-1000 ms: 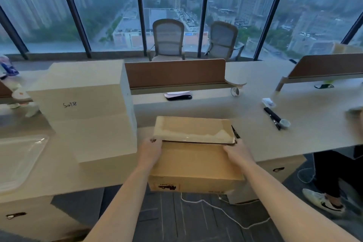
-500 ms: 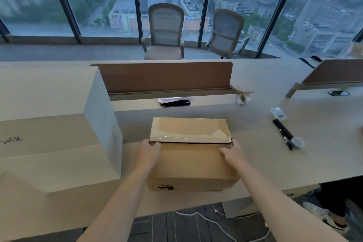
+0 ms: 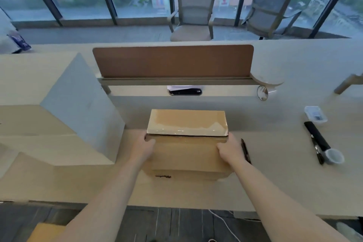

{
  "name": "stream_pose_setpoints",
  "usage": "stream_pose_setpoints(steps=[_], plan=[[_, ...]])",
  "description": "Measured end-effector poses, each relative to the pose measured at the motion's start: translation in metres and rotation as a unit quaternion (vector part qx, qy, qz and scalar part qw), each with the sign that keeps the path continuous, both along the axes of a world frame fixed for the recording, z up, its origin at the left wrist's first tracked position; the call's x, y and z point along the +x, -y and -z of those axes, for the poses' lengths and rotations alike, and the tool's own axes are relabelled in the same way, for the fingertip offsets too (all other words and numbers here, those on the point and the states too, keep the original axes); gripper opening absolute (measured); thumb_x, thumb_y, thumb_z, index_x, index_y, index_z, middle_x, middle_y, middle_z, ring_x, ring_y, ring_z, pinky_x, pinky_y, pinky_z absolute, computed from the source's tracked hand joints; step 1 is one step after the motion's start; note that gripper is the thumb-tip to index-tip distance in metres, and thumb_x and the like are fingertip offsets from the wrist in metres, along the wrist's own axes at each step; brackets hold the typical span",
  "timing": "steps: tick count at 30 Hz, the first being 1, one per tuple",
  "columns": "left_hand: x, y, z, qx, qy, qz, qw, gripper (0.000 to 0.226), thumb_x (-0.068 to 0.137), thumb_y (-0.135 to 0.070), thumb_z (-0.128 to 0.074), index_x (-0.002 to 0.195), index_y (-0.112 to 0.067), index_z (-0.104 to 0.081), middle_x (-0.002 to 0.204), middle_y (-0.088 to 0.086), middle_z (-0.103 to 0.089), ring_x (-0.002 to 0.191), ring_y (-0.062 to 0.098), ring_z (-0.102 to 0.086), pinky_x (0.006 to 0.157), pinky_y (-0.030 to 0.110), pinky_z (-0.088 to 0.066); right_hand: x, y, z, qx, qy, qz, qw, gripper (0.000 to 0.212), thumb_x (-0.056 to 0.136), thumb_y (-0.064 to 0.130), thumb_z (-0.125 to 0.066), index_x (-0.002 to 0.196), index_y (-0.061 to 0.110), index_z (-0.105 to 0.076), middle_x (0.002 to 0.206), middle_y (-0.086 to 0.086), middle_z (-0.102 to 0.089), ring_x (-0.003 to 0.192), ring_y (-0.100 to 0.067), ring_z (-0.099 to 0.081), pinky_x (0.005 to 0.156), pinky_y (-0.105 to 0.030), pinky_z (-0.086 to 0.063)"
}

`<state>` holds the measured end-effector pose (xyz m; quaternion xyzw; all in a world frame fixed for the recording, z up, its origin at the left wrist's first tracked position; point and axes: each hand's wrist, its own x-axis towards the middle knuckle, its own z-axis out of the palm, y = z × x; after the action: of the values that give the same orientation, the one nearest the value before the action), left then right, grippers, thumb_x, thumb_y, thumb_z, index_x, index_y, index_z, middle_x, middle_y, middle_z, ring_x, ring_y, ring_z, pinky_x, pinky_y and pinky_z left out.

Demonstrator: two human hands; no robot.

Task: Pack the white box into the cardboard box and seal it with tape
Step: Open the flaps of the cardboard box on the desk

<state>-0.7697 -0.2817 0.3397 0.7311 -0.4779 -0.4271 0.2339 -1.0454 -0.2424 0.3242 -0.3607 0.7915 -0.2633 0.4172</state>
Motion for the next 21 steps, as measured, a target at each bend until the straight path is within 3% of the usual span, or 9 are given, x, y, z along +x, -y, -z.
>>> stream_pose_setpoints(steps=[3, 6, 9, 12, 14, 15, 17, 19, 21], plan=[[0.000, -0.002, 0.011, 0.014, -0.034, -0.011, 0.999, 0.045, 0.090, -0.004, -0.046, 0.129, -0.022, -0.058, 0.116, 0.002, -0.063, 0.097, 0.022, -0.055, 0.072, 0.029, -0.040, -0.005, -0.001, 0.011, -0.020, 0.016, -0.020, 0.999, 0.041, 0.084, -0.004, -0.048, 0.111, 0.026, -0.054, 0.100, 0.002, -0.065, 0.083, -0.014, -0.058, 0.059, -0.023, -0.041], [0.005, 0.000, 0.018, 0.021, -0.093, -0.051, 0.994, 0.040, 0.088, -0.002, -0.047, 0.118, -0.020, -0.067, 0.096, -0.001, -0.068, 0.082, 0.018, -0.056, 0.067, 0.030, -0.040, -0.003, -0.006, 0.017, -0.035, 0.004, -0.006, 0.999, 0.039, 0.079, 0.003, -0.049, 0.107, 0.027, -0.057, 0.106, -0.001, -0.066, 0.092, -0.019, -0.060, 0.073, -0.031, -0.048], [0.006, 0.001, 0.020, 0.018, -0.153, -0.100, 0.983, 0.025, 0.089, -0.003, -0.052, 0.098, -0.020, -0.068, 0.097, 0.002, -0.069, 0.086, 0.020, -0.058, 0.077, 0.034, -0.042, 0.000, -0.011, 0.018, -0.029, -0.060, -0.009, 0.998, 0.035, 0.081, 0.015, -0.049, 0.112, 0.026, -0.061, 0.108, -0.005, -0.054, 0.096, -0.023, -0.052, 0.084, -0.035, -0.044], [0.009, 0.004, 0.016, 0.015, -0.216, -0.135, 0.967, 0.014, 0.092, -0.007, -0.056, 0.099, -0.015, -0.065, 0.105, 0.012, -0.068, 0.093, 0.024, -0.059, 0.082, 0.038, -0.045, 0.002, -0.012, 0.005, -0.025, -0.095, 0.019, 0.995, 0.016, 0.090, 0.026, -0.048, 0.096, 0.024, -0.063, 0.106, -0.007, -0.049, 0.089, -0.022, -0.049, 0.076, -0.034, -0.040], [0.013, 0.007, 0.009, 0.022, -0.239, -0.120, 0.963, 0.015, 0.094, -0.013, -0.060, 0.108, -0.007, -0.063, 0.108, 0.015, -0.067, 0.094, 0.025, -0.061, 0.080, 0.039, -0.048, 0.001, -0.011, -0.003, -0.038, -0.107, 0.040, 0.993, 0.025, 0.095, 0.035, -0.044, 0.080, 0.021, -0.057, 0.103, -0.011, -0.057, 0.077, -0.018, -0.050, 0.062, -0.032, -0.036], [0.017, 0.010, 0.006, 0.022, -0.239, -0.107, 0.965, 0.019, 0.093, -0.018, -0.062, 0.108, -0.007, -0.063, 0.110, 0.014, -0.068, 0.097, 0.024, -0.062, 0.083, 0.041, -0.049, 0.000, -0.011, -0.007, -0.045, -0.104, 0.054, 0.992, 0.033, 0.098, 0.038, -0.041, 0.078, 0.017, -0.057, 0.101, -0.013, -0.062, 0.074, -0.017, -0.051, 0.059, -0.031, -0.036], [0.025, 0.010, -0.002, 0.021, -0.200, -0.080, 0.976, 0.021, 0.092, -0.032, -0.063, 0.102, -0.013, -0.064, 0.110, 0.008, -0.067, 0.104, 0.024, -0.059, 0.094, 0.044, -0.045, -0.002, -0.014, -0.020, -0.049, -0.097, 0.082, 0.991, 0.043, 0.102, 0.044, -0.037, 0.085, 0.013, -0.060, 0.101, -0.011, -0.067, 0.079, -0.022, -0.055, 0.068, -0.034, -0.040], [0.034, 0.008, -0.016, 0.010, -0.149, -0.059, 0.987, 0.032, 0.089, -0.045, -0.060, 0.090, -0.014, -0.066, 0.103, 0.008, -0.068, 0.102, 0.027, -0.060, 0.099, 0.045, -0.046, -0.003, -0.019, -0.034, -0.025, -0.098, 0.102, 0.990, 0.048, 0.104, 0.048, -0.031, 0.101, 0.013, -0.064, 0.114, -0.013, -0.065, 0.098, -0.030, -0.057, 0.085, -0.038, -0.040], [0.039, 0.003, -0.030, 0.004, -0.086, -0.016, 0.996, 0.039, 0.084, -0.049, -0.059, 0.078, -0.011, -0.068, 0.093, 0.014, -0.070, 0.097, 0.033, -0.064, 0.095, 0.046, -0.051, -0.002, -0.027, -0.044, 0.003, -0.094, 0.107, 0.990, 0.057, 0.103, 0.052, -0.028, 0.117, 0.009, -0.064, 0.125, -0.017, -0.062, 0.115, -0.034, -0.057, 0.097, -0.038, -0.041]])
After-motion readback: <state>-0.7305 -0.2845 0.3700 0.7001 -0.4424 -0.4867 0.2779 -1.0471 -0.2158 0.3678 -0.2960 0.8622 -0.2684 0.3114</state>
